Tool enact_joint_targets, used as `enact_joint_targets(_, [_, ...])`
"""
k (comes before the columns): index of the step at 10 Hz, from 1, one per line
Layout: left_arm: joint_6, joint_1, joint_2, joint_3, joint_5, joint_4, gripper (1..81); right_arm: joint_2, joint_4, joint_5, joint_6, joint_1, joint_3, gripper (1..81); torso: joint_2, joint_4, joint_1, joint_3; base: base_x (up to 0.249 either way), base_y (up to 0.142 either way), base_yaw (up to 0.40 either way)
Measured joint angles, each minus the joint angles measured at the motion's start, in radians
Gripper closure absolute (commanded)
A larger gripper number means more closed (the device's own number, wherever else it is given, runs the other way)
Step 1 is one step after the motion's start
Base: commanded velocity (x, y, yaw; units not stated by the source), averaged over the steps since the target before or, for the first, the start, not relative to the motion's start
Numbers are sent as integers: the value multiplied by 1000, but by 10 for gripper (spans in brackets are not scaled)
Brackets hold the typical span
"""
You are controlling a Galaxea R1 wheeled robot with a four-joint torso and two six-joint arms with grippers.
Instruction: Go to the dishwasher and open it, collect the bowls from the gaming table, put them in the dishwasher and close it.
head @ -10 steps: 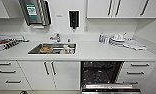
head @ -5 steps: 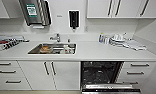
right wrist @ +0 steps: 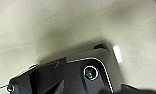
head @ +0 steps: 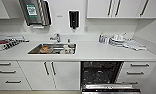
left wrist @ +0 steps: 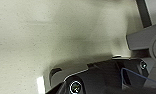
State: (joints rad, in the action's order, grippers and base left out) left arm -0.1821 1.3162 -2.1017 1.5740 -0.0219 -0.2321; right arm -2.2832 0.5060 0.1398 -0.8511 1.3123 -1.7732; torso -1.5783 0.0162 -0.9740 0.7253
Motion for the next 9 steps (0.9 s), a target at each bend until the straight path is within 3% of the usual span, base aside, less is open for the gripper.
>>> enact_joint_targets(3, [3,139,-151,161,-94,-7,10,-84,10,-43,113,54,-48,10,0,0,0,0,0,0,0])
enact_joint_targets(7, [2,196,-332,375,-156,-7,10,-177,13,-93,164,99,-163,10,0,0,1,-1,0,0,0])
enact_joint_targets(9, [2,230,-373,403,-159,-7,10,-217,41,-114,175,111,-196,10,28,0,20,-1,0,0,0])
